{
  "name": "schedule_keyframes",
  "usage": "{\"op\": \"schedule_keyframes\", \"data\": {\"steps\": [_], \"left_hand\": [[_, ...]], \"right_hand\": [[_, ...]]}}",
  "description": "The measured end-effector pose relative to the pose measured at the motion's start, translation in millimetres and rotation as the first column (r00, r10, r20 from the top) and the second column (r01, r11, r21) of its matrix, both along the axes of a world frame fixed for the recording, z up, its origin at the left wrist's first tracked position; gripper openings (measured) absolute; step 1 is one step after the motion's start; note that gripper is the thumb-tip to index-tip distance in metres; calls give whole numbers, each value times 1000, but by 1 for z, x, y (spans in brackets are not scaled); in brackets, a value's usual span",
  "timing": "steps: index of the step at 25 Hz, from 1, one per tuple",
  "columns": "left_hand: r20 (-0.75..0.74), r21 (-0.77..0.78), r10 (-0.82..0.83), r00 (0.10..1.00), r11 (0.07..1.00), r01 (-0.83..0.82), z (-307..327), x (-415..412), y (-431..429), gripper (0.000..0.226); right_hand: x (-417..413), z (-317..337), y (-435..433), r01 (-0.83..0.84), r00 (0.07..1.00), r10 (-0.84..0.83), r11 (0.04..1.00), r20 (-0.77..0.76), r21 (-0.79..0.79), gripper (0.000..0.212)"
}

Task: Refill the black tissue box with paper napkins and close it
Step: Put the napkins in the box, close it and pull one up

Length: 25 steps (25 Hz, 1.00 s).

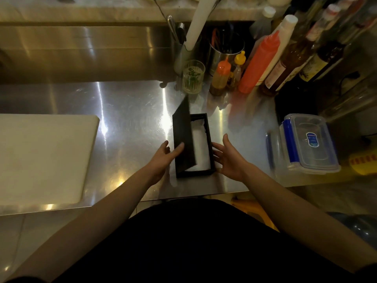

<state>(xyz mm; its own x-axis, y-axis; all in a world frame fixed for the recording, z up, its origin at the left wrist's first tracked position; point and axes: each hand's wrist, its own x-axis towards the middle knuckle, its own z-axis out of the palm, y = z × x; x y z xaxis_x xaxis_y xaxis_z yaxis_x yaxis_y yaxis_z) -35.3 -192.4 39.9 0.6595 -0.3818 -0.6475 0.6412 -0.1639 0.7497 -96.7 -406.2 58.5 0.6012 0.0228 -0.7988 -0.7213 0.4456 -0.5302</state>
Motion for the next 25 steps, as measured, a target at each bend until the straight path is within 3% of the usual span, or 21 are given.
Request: {"op": "schedule_keyframes", "data": {"steps": [5,9,14,18,25], "left_hand": [[221,170,-148,964,979,112,-4,-12,-20,79],[255,228,-164,953,968,105,-5,-13,-22,79],[257,275,-187,948,955,114,-1,-14,-25,81],[227,247,-156,961,964,98,0,-12,-25,79],[209,86,42,977,994,-61,19,0,-14,52]], "right_hand": [[-2,-3,2,-48,999,49,998,10,-35,68],[-4,-4,9,-80,995,91,975,45,-207,34],[-3,-7,15,-97,989,130,929,67,-357,40],[-2,-5,16,-103,986,143,922,82,-374,36],[8,5,15,-124,959,221,889,175,-442,31]]}}
